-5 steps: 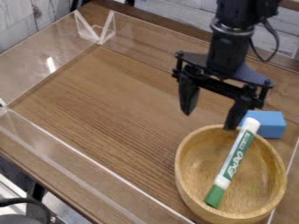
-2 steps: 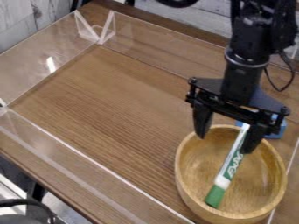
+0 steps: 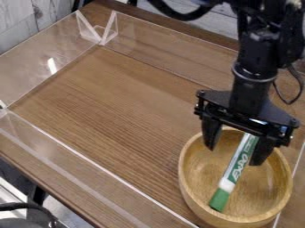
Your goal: Remove the green marker from inside the brown bowl and put it on the table
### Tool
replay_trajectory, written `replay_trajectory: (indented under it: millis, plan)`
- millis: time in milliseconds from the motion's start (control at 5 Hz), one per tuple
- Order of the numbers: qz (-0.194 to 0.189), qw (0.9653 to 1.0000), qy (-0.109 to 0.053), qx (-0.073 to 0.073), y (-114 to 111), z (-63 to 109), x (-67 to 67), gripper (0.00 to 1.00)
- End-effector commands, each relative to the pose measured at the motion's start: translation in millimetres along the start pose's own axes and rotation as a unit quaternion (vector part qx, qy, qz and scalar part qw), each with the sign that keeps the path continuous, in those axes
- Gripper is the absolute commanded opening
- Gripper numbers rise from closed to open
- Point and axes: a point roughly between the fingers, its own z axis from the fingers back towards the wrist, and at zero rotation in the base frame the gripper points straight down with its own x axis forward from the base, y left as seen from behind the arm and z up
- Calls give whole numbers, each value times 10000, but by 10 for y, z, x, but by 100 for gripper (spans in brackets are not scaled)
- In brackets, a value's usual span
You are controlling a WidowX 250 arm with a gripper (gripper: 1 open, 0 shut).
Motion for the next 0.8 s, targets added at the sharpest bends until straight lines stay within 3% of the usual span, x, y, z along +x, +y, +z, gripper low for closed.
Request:
replay_trajectory:
  millis: [0,600]
  plan:
    - [-34,9998,-142,-128,-59,14,21,100]
    - [-94,9989,-324,-328,-78,-127,41,100]
